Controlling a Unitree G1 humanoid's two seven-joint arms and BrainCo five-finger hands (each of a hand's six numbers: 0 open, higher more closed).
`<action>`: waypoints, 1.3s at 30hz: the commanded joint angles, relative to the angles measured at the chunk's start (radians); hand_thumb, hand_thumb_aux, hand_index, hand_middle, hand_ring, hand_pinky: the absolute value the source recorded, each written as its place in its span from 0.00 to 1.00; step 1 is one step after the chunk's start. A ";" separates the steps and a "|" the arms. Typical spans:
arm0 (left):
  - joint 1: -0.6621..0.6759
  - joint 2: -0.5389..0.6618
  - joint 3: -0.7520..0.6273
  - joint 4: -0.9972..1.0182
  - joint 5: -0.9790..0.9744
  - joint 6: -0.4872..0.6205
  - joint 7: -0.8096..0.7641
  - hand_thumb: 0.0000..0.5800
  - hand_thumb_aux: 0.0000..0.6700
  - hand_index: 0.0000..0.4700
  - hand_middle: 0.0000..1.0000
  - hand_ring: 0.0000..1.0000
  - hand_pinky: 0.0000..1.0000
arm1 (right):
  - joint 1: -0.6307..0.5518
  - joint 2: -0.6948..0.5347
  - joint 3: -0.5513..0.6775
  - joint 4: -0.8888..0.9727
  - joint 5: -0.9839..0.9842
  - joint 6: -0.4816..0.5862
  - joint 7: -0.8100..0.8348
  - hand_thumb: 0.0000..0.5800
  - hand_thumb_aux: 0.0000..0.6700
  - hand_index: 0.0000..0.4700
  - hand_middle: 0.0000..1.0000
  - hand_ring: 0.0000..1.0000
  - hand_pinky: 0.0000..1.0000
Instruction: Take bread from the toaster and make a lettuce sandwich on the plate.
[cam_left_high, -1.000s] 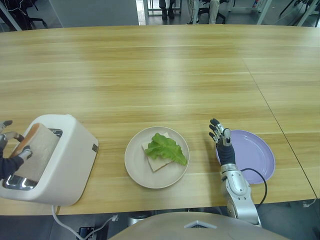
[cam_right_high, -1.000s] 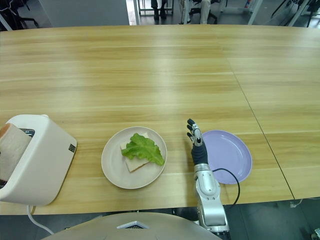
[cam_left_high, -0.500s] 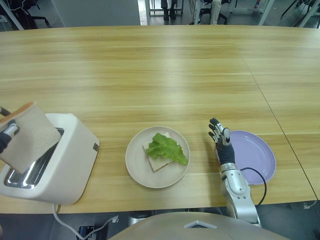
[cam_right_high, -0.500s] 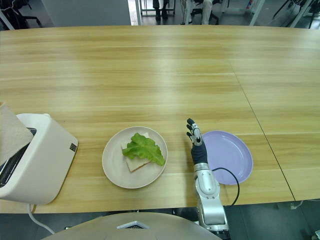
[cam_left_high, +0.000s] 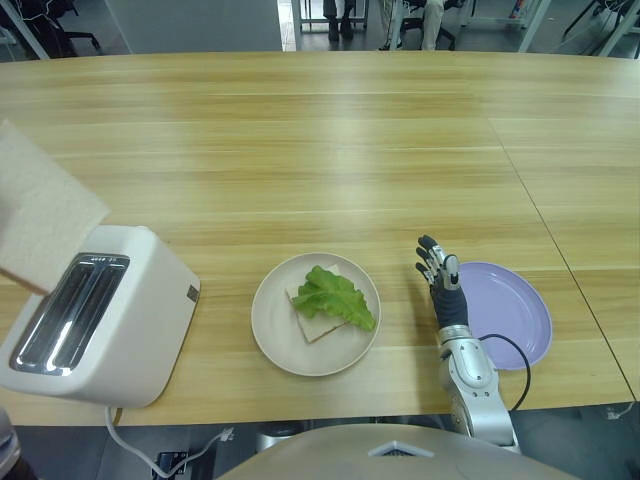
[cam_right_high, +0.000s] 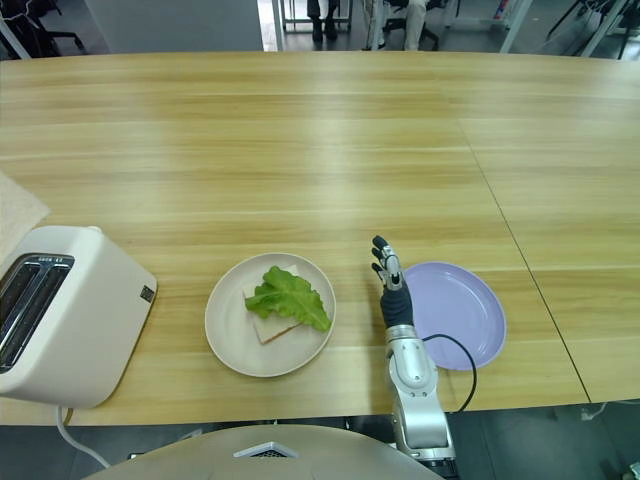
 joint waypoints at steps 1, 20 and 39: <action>-0.055 -0.058 -0.073 0.004 -0.093 0.074 -0.003 1.00 1.00 0.98 1.00 1.00 1.00 | -0.002 0.003 0.004 0.017 -0.004 0.000 -0.002 0.00 0.00 0.00 0.00 0.00 0.00; -0.151 -0.409 -0.529 -0.040 -0.377 0.285 0.076 1.00 1.00 0.98 1.00 1.00 1.00 | -0.039 0.008 0.004 -0.011 -0.008 0.015 -0.008 0.00 0.00 0.00 0.00 0.00 0.00; -0.014 -0.557 -0.887 0.287 -0.321 0.025 0.240 1.00 1.00 0.98 1.00 1.00 1.00 | -0.084 -0.031 -0.023 -0.068 -0.043 0.022 -0.013 0.00 0.00 0.00 0.00 0.00 0.00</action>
